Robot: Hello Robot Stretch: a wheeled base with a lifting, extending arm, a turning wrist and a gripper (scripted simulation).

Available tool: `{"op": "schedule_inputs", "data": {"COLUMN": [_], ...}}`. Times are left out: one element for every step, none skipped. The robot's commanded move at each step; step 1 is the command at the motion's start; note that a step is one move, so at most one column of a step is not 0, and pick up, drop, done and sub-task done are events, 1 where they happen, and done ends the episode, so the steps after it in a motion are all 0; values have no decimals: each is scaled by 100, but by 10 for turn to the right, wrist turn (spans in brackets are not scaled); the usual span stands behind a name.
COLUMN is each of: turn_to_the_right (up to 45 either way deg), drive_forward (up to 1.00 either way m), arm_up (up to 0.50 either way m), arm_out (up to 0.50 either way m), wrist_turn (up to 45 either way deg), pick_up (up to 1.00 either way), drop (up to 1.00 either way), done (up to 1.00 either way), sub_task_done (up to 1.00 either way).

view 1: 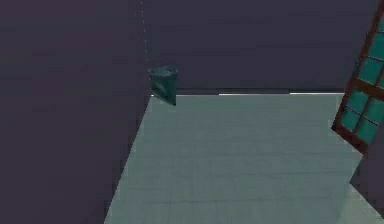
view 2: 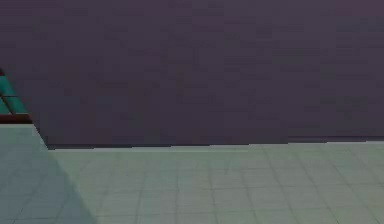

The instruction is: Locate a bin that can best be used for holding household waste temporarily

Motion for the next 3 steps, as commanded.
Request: {"op": "schedule_inputs", "data": {"turn_to_the_right": [0, -30, 0], "drive_forward": [100, 0, 100], "arm_up": [0, 0, 0], "arm_out": [0, 0, 0], "wrist_turn": [0, 0, 0], "pick_up": [0, 0, 0], "drop": [0, 0, 0], "done": [0, 0, 0], "sub_task_done": [0, 0, 0]}}
